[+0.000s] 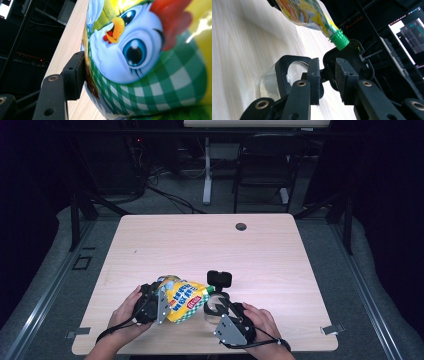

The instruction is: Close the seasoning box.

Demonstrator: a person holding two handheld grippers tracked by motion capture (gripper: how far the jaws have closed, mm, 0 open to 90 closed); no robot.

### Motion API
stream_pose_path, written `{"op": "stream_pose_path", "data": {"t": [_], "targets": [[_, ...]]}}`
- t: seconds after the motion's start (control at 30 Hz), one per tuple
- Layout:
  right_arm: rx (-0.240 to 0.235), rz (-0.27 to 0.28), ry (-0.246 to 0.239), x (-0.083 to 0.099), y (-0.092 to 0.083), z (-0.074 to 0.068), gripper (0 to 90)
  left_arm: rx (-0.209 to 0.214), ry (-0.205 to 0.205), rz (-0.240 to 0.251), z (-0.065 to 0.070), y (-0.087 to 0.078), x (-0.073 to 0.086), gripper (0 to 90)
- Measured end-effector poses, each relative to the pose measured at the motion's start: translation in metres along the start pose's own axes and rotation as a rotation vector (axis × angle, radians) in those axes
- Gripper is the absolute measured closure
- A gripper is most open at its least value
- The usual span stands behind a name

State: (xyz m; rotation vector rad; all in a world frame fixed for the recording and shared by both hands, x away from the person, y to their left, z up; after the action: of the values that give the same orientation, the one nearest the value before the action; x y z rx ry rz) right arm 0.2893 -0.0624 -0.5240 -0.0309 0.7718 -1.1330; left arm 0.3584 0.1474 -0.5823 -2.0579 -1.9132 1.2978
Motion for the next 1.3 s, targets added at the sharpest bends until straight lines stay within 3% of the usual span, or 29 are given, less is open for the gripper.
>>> {"op": "stream_pose_path", "data": {"t": [0.13, 0.27, 0.53, 0.83, 1.3], "targets": [[0.014, -0.002, -0.049, -0.005, 0.000, -0.001, 74.0, 0.001, 0.013, -0.008, 0.000, 0.001, 0.000, 41.0], [0.023, 0.010, -0.058, -0.009, 0.001, -0.001, 75.0, -0.003, 0.014, -0.008, 0.001, 0.001, 0.000, 41.0], [0.044, 0.017, -0.120, -0.015, 0.004, -0.003, 75.5, 0.000, 0.044, -0.017, 0.005, 0.003, -0.001, 41.1], [0.038, 0.012, -0.157, -0.016, 0.008, -0.007, 77.7, 0.000, 0.078, -0.028, 0.009, 0.005, -0.004, 41.1], [0.042, 0.002, -0.205, -0.019, 0.013, -0.014, 84.6, -0.002, 0.090, -0.025, 0.013, 0.007, -0.005, 41.2]]}}
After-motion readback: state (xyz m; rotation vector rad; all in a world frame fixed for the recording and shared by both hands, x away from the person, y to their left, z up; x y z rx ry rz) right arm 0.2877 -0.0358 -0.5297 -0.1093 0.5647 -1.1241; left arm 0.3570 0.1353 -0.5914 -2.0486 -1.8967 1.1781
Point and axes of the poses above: each handheld gripper's, and its own axes: y roughly forward along the jaws, x roughly out of its underside, z roughly to its right, the point moved 9 cm from there along y, roughly forward along the jaws, and after that the axes turned 5 degrees about -y, right-handed, at the moved point
